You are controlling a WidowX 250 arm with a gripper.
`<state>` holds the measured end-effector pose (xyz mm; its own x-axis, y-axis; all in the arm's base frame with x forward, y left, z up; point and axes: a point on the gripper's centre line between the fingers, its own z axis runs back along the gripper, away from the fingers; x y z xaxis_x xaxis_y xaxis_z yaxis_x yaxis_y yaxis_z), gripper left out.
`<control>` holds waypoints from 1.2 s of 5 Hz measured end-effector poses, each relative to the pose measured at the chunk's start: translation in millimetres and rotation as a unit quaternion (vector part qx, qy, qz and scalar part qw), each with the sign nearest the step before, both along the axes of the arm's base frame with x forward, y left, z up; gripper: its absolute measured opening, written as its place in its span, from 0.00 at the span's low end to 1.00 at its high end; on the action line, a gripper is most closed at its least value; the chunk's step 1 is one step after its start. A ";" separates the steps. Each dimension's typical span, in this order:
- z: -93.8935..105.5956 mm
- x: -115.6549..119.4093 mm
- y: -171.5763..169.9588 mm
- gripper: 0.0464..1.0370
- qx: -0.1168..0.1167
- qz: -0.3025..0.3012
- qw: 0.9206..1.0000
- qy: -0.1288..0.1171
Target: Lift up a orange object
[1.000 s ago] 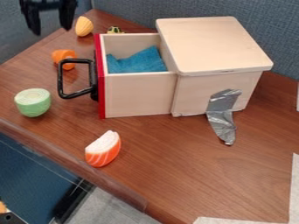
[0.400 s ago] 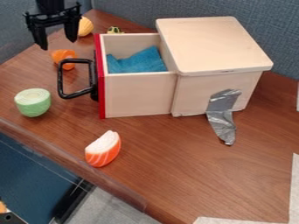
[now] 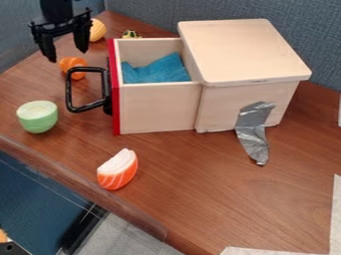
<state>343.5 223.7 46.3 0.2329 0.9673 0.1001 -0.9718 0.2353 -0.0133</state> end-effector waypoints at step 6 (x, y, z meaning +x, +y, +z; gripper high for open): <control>-13.0 -3.6 12.3 0.96 0.012 0.047 0.999 0.016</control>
<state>339.9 236.0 33.2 0.1448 0.9826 0.1166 -0.9894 0.1432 0.0225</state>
